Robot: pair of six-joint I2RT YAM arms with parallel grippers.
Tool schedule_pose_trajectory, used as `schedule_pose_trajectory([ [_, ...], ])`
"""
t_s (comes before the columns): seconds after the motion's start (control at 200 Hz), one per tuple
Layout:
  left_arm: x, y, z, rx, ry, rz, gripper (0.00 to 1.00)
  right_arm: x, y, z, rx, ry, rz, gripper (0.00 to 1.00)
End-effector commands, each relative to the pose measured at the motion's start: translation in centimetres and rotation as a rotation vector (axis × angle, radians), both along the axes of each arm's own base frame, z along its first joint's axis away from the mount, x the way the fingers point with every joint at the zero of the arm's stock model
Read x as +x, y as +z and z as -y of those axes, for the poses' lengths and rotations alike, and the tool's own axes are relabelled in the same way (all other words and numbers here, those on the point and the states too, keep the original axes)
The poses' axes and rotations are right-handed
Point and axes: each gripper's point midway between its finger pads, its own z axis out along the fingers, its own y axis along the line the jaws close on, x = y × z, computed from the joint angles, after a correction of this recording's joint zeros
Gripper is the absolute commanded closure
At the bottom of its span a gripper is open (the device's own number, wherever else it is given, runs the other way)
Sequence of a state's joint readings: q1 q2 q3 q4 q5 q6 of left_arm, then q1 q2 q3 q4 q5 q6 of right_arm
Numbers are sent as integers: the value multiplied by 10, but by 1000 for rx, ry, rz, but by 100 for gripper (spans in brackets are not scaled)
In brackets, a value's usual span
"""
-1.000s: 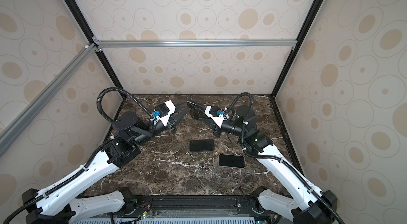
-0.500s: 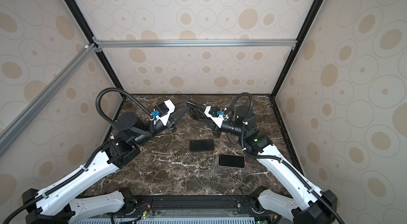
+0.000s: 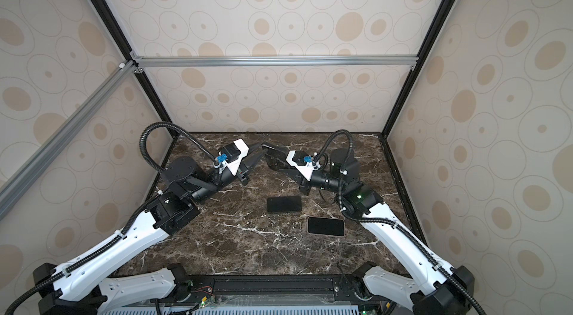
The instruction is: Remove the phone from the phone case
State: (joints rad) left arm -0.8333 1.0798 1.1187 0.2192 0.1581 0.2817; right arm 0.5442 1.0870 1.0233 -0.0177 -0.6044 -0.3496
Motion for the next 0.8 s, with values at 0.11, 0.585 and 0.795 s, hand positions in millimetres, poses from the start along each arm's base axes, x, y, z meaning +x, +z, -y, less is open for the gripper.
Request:
schedule_pose_trajectory([
  [0.11,-3,-11,16,72,-55,-10,77,-19,30,-15,28,104,118,100],
  [0.585,-9,-35,35,140,-157,-74,69,-39,29,-25,18,214,169,100],
  [0.795,-13,-41,39,156,-191,-91,68,-42,29,-26,21,225,175,100],
])
